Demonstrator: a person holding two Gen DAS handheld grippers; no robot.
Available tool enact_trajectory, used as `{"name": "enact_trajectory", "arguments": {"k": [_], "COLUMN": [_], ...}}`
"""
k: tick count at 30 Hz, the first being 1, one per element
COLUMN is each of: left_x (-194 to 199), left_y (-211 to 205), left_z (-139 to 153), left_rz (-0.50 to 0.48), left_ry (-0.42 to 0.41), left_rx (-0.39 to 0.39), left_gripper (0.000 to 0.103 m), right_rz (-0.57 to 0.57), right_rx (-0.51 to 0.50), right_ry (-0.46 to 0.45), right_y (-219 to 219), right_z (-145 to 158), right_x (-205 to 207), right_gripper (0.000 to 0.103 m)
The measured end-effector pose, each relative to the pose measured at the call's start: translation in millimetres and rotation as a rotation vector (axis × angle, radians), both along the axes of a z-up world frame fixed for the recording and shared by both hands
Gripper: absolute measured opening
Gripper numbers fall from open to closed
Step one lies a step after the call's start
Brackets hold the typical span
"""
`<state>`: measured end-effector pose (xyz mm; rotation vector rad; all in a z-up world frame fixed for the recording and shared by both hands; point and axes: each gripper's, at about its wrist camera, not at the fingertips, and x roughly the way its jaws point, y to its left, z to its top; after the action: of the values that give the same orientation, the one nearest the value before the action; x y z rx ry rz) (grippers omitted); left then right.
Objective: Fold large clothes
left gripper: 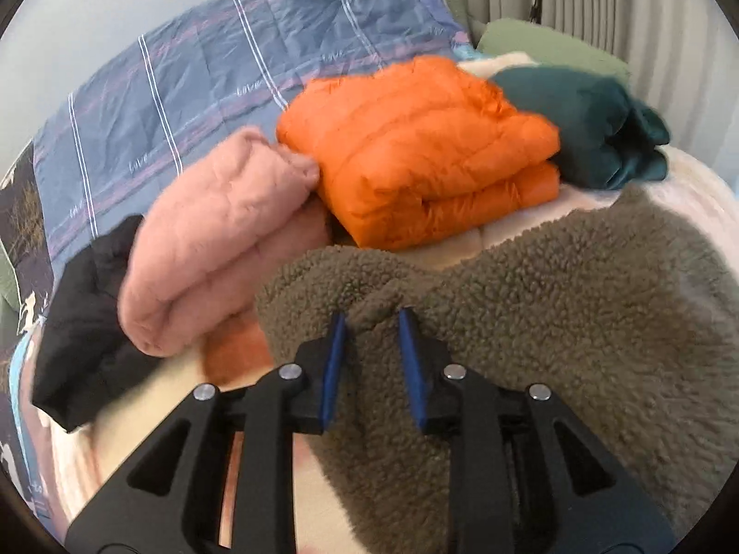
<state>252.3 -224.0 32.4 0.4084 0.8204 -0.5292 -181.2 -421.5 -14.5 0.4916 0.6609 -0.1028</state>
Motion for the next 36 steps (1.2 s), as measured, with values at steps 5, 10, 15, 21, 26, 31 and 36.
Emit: {"name": "enact_trajectory", "arguments": {"k": [5,10,15,21,26,31,36], "left_x": [-36.4,-88.7,-95.2,-88.4,-92.5,-99.6,-133.9], "left_y": [-10.6,-80.3,-143.0,-137.4,-143.2,-134.1,-88.7], "left_z": [63.1,72.5,-24.4,-17.7,-17.5,-11.2,47.0], "left_rz": [-0.117,-0.390,-0.407,-0.395,-0.395,-0.373,-0.313], "left_ry": [-0.039,-0.008,0.072,0.105,0.076,0.011,-0.194], "left_rx": [-0.118,-0.128,0.121,0.084,0.112,0.092,0.014], "left_gripper": [0.021,0.036,0.044,0.044,0.044,0.047,0.069], "right_rz": [-0.003,-0.007,-0.020,-0.061,0.061,0.047,0.082], "right_rx": [0.009,0.003,-0.022,0.045,-0.021,0.035,0.095], "right_ry": [0.000,-0.002,0.001,-0.092,-0.167,-0.061,-0.036], "right_y": [-0.2,1.1,-2.9,-20.6,7.2,4.1,-1.1], "right_z": [0.8,1.3,6.6,45.4,56.5,-8.3,-5.5], "right_x": [0.1,-1.0,-6.0,-26.0,-11.0,23.7,20.6], "right_gripper": [0.068,0.069,0.069,0.063,0.041,0.063,0.064]}}
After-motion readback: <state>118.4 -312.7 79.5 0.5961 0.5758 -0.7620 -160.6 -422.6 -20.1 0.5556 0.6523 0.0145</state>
